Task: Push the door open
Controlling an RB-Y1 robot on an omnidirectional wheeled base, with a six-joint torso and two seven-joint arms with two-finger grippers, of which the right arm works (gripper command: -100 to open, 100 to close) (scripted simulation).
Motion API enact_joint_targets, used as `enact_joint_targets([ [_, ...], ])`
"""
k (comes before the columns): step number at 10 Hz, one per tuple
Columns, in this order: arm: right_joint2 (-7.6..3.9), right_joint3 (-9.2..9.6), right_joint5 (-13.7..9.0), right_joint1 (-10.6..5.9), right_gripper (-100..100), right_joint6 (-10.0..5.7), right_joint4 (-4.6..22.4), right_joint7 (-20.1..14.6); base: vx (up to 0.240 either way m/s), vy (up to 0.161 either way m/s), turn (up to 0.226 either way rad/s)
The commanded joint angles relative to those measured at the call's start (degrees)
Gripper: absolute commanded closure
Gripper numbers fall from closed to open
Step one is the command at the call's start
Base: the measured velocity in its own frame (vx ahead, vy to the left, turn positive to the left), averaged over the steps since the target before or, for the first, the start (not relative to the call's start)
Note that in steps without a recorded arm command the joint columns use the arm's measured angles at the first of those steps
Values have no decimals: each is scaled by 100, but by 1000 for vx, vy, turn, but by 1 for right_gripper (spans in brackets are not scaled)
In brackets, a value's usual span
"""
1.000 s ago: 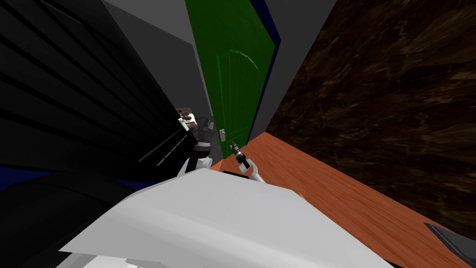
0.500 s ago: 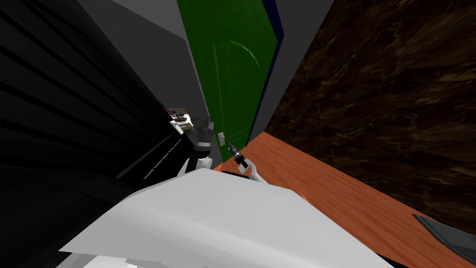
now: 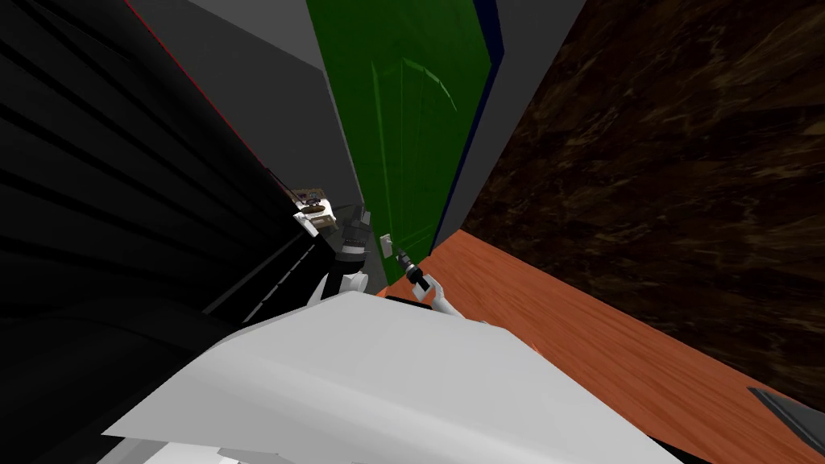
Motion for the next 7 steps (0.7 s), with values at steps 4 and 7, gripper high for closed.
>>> enact_joint_targets([
  [4, 109, -106, 7, -2, -100, -36, 162, 63, 147, 159, 40],
  [7, 117, -111, 7, -2, 100, -35, 166, 65, 63, 76, 10],
])
